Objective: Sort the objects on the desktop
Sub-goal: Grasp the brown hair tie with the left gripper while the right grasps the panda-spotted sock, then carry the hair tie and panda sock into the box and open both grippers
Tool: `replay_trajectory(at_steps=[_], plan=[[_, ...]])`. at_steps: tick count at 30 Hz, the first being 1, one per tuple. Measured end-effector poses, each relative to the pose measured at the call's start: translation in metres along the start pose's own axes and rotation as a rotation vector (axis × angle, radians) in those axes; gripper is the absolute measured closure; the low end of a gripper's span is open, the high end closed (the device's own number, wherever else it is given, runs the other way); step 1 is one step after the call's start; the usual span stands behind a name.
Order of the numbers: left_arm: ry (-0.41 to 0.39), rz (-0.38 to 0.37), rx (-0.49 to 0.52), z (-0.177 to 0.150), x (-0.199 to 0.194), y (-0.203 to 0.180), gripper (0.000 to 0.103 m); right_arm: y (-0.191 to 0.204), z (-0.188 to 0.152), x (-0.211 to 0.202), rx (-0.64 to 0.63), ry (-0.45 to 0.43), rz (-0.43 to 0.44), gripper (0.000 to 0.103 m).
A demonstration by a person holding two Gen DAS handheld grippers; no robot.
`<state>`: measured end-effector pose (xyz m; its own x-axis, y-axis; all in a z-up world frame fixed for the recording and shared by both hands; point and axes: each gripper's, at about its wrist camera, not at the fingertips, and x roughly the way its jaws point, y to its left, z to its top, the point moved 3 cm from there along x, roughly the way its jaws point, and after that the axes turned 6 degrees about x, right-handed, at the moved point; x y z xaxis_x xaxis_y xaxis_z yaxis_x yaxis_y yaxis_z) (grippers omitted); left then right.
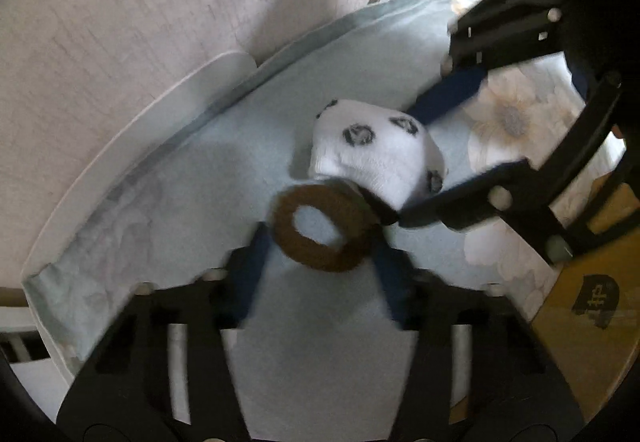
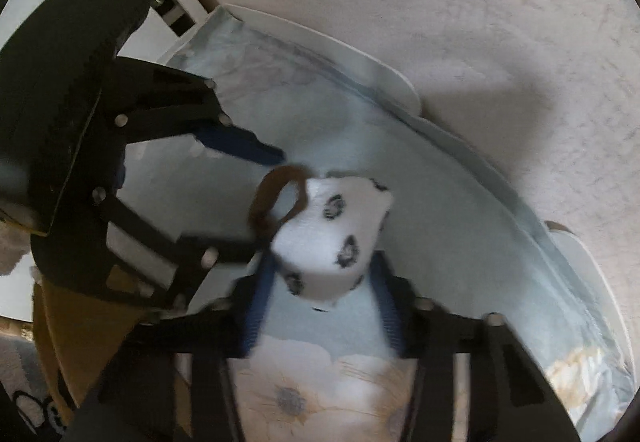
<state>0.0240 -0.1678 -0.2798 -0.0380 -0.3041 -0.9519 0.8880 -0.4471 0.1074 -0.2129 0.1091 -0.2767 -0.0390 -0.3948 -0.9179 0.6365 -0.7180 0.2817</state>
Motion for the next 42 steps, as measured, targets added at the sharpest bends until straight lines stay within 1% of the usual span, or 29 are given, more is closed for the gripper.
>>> replay_trajectory(at_steps=[2, 5, 9, 11, 13, 14, 19, 20, 22, 23, 25, 27, 28, 29, 30, 32, 33, 34, 36, 42], plan=[[-0.001, -0.018, -0.004, 0.0, -0.002, 0.0, 0.085, 0.001, 0.0, -0.002, -0.001, -0.006, 0.004, 0.072], [0.001, -0.019, 0.009, -0.001, -0.003, -0.002, 0.087, 0.001, -0.001, -0.006, 0.008, -0.014, -0.002, 0.074], [0.005, -0.011, 0.008, -0.001, -0.007, -0.005, 0.087, -0.001, -0.002, -0.016, 0.029, -0.018, -0.012, 0.074], [0.02, 0.015, -0.004, -0.001, -0.011, -0.004, 0.087, 0.0, -0.003, -0.023, 0.04, -0.02, -0.019, 0.074], [0.019, 0.018, -0.018, 0.0, -0.02, -0.003, 0.087, 0.002, -0.006, -0.035, 0.045, -0.021, -0.028, 0.074], [0.012, 0.014, -0.023, 0.0, -0.029, -0.002, 0.087, 0.003, -0.006, -0.041, 0.045, -0.023, -0.037, 0.074], [-0.006, 0.048, -0.021, 0.005, -0.069, -0.004, 0.087, 0.014, -0.017, -0.08, 0.05, -0.034, -0.063, 0.074], [-0.005, 0.054, -0.032, 0.005, -0.08, -0.005, 0.087, 0.022, -0.018, -0.088, 0.055, -0.033, -0.066, 0.074], [-0.012, 0.058, -0.053, 0.005, -0.098, -0.008, 0.087, 0.015, -0.021, -0.106, 0.051, -0.038, -0.052, 0.074], [-0.018, 0.059, -0.06, -0.006, -0.107, 0.005, 0.087, 0.02, -0.025, -0.115, 0.044, -0.043, -0.051, 0.074], [-0.03, 0.068, -0.058, -0.004, -0.121, -0.002, 0.087, 0.029, -0.034, -0.128, 0.037, -0.043, -0.058, 0.074], [-0.049, 0.069, -0.048, 0.007, -0.135, -0.014, 0.087, 0.039, -0.043, -0.141, 0.031, -0.048, -0.063, 0.074], [-0.057, 0.067, -0.045, 0.005, -0.141, -0.011, 0.087, 0.044, -0.05, -0.145, 0.03, -0.051, -0.062, 0.074], [-0.063, 0.066, -0.043, 0.002, -0.154, -0.009, 0.087, 0.048, -0.053, -0.151, 0.031, -0.056, -0.061, 0.074], [-0.063, 0.066, -0.043, 0.006, -0.161, -0.014, 0.087, 0.049, -0.054, -0.157, 0.034, -0.061, -0.062, 0.074], [-0.066, 0.066, -0.047, -0.005, -0.176, -0.025, 0.087, 0.055, -0.059, -0.163, 0.048, -0.069, -0.063, 0.074], [-0.066, 0.064, -0.049, -0.006, -0.175, -0.03, 0.087, 0.055, -0.064, -0.165, 0.058, -0.073, -0.059, 0.074], [-0.067, 0.061, -0.05, -0.009, -0.18, -0.034, 0.087, 0.056, -0.061, -0.167, 0.068, -0.078, -0.054, 0.074], [-0.075, 0.057, -0.044, -0.015, -0.19, -0.048, 0.087, 0.064, -0.065, -0.169, 0.077, -0.085, -0.049, 0.074], [-0.072, 0.024, -0.019, -0.039, -0.202, -0.084, 0.087, 0.088, -0.092, -0.172, 0.053, -0.08, -0.039, 0.074]])
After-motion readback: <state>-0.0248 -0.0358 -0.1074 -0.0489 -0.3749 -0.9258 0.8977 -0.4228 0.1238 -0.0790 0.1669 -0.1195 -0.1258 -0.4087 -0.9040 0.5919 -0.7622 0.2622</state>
